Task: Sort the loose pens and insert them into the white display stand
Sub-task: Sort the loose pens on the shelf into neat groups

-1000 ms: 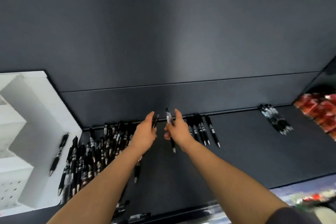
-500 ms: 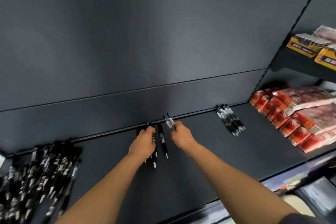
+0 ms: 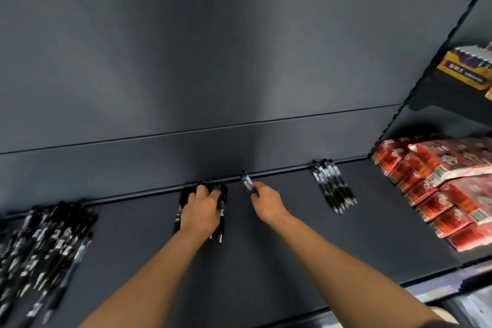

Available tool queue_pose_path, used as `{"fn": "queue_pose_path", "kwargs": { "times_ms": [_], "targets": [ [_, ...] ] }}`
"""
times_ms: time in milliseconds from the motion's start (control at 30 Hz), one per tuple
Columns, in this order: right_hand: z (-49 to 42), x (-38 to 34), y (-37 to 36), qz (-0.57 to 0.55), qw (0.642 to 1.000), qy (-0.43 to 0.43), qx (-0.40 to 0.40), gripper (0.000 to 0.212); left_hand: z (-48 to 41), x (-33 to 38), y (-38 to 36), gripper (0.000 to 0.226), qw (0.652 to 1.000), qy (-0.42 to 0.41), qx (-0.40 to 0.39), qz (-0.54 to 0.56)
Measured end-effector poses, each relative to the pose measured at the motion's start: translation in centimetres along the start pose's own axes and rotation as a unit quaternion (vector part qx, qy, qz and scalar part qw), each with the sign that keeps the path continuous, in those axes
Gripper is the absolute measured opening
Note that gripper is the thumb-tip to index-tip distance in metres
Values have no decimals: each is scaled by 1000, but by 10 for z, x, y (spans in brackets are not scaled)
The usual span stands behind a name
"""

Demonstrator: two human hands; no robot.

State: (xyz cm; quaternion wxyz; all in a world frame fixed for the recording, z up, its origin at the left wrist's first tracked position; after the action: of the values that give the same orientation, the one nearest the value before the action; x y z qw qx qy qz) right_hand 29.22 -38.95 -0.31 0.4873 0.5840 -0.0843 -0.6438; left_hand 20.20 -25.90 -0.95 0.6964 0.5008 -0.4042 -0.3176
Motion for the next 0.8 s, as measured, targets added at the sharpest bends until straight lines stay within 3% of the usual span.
{"fn": "queue_pose_path", "kwargs": {
  "times_ms": [200, 367, 567, 800],
  "targets": [
    [1, 2, 11, 41, 998, -23, 40, 36, -18, 19, 3, 40, 994, -93, 53, -24],
    [7, 24, 41, 132, 983, -61, 110, 43, -30, 54, -5, 35, 984, -176, 38, -12],
    [11, 64, 65, 233, 960, -103, 117, 63, -27, 88, -21, 36, 977, -213, -8, 13],
    [5, 95, 71, 368, 923, -23, 112, 53, -28, 116, -31, 38, 978, -209, -25, -6]
  ]
}}
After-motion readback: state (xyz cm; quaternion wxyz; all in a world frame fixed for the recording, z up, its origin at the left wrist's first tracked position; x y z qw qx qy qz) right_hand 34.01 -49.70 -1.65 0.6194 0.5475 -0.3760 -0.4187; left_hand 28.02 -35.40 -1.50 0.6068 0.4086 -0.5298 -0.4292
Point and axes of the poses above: each hand's wrist, its own z-axis away from the middle knuckle, its own y-axis out of the back of the hand, x = y × z, the point moved 2 cm from there along -z, towards the middle knuckle
